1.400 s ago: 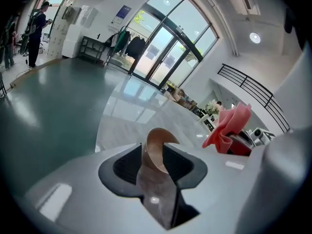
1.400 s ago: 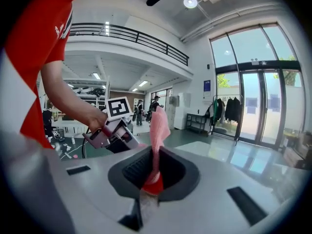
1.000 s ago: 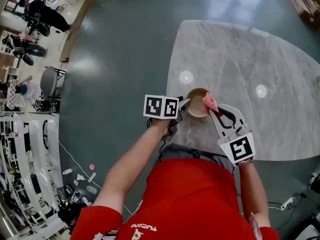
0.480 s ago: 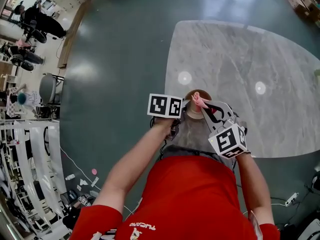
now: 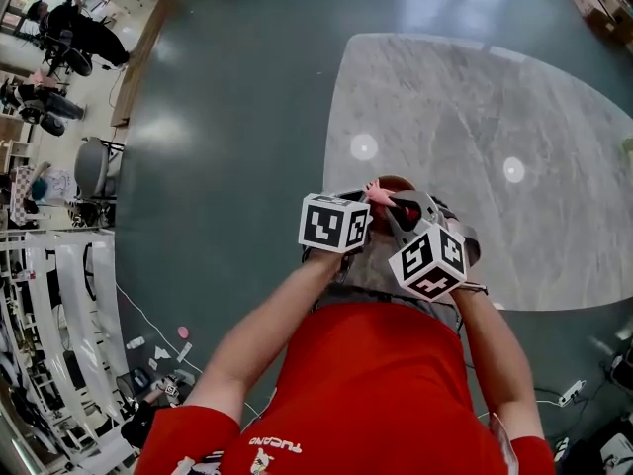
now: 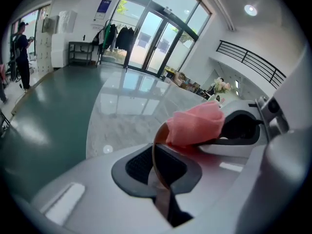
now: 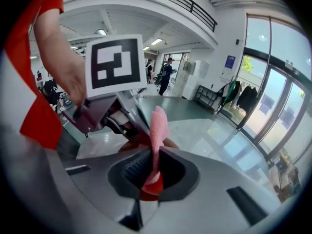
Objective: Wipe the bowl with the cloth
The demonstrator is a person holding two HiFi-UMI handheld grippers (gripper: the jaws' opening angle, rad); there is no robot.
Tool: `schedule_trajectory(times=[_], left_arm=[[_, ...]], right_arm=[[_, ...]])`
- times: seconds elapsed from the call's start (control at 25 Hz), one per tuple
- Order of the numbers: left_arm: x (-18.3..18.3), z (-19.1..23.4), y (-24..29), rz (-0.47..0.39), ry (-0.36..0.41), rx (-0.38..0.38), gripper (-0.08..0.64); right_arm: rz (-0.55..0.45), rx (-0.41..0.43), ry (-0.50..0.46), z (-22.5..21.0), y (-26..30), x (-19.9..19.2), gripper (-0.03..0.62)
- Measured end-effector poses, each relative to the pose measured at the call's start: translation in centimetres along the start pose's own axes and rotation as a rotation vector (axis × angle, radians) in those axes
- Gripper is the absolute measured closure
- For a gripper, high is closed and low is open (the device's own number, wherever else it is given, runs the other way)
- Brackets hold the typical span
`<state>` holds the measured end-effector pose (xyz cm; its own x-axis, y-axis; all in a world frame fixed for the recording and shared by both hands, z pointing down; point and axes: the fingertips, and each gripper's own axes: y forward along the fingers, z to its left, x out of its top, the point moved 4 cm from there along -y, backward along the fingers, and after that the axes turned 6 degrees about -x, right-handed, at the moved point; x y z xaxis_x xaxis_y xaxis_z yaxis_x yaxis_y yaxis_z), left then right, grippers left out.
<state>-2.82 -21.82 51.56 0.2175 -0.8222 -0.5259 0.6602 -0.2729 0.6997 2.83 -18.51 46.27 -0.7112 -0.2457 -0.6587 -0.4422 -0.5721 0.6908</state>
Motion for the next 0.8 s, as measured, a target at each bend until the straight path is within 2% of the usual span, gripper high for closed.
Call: schedule_trajectory(times=[0.24, 0.48, 0.64, 0.8], left_arm=[[0.0, -0.8, -1.3, -0.040, 0.092, 0.049, 0.545], [0.0, -0.4, -1.5, -0.057, 0.111, 0.090, 0.545], [0.1, -0.7, -1.9, -0.067, 0.151, 0.099, 0.545], [0.3, -0.7, -2.5, -0.081, 0.181, 0.124, 0.543]], right_arm=[[0.038, 0.001, 0.032, -0.1, 1.2, 0.8, 0.572], [0.149, -0.113, 0.043, -1.5, 1.4, -0.1, 0.574], [0.120, -0.119, 0.050, -1.7, 1.3, 0.8, 0.573], [0.184, -0.126, 0.024, -1.7, 0.8, 0.2, 0.574]])
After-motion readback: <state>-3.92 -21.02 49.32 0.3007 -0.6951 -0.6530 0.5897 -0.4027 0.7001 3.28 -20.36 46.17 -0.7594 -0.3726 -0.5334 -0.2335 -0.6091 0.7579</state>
